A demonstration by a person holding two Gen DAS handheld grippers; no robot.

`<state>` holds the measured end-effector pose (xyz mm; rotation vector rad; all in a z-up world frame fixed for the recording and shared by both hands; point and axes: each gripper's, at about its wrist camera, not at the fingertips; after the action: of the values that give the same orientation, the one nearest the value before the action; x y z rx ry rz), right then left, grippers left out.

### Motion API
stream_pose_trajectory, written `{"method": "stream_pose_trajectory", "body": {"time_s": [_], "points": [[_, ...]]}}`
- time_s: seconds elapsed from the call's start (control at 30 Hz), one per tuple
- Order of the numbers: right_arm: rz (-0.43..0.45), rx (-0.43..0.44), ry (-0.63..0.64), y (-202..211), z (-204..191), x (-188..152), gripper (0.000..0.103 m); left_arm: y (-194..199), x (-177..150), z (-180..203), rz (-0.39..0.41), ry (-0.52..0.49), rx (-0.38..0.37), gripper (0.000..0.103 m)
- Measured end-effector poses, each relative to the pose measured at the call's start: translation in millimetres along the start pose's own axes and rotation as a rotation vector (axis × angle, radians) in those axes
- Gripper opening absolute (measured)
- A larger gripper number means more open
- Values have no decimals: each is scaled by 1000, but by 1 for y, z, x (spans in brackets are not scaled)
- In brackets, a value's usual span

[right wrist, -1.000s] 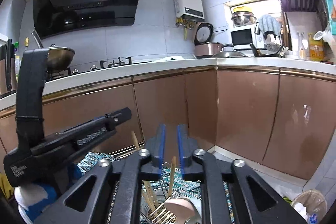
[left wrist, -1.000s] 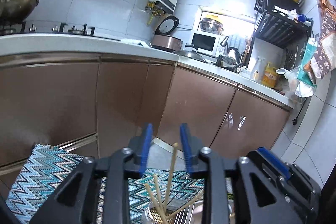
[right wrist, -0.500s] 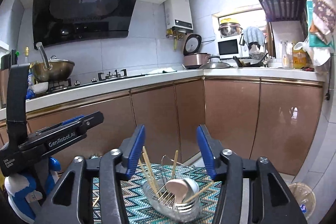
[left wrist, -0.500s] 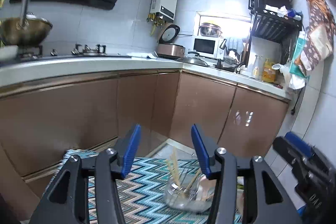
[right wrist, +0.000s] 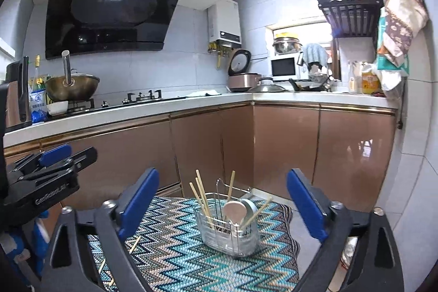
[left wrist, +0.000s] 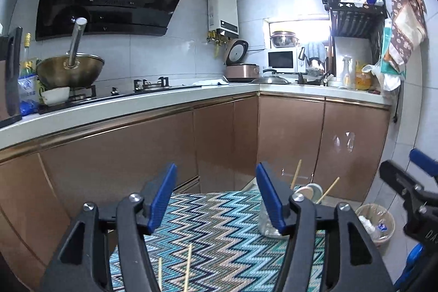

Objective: Organize utensils
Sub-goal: 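Open both tools to release the chopsticks and pull back, then move both tools over the last two chopsticks on the mat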

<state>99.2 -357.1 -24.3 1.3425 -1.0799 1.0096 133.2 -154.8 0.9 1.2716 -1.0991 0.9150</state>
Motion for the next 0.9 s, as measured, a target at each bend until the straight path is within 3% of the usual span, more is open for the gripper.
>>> {"method": "stream_pose_trajectory", "body": {"time_s": [0.1,0.53,0.9], "points": [[13,-35,-5,15,-2,-3,103,13,-4,-5,1,6,-3,59],[-9,-105,-30,57,-2,-17,103,62,-19,-21,17,-5,30,63],[9,-148,2,88,-18,-17,103,98,-26,-46,46,27,111,64]]}}
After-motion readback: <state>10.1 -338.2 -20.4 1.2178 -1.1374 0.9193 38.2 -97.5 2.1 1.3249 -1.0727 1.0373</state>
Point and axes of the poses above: each gripper's, at about its wrist camera, not at the fingertips, and y roughly against the way its jaws point, z to its right, x to its top, and after that the axes turned 3 degrees about -x, right-handed
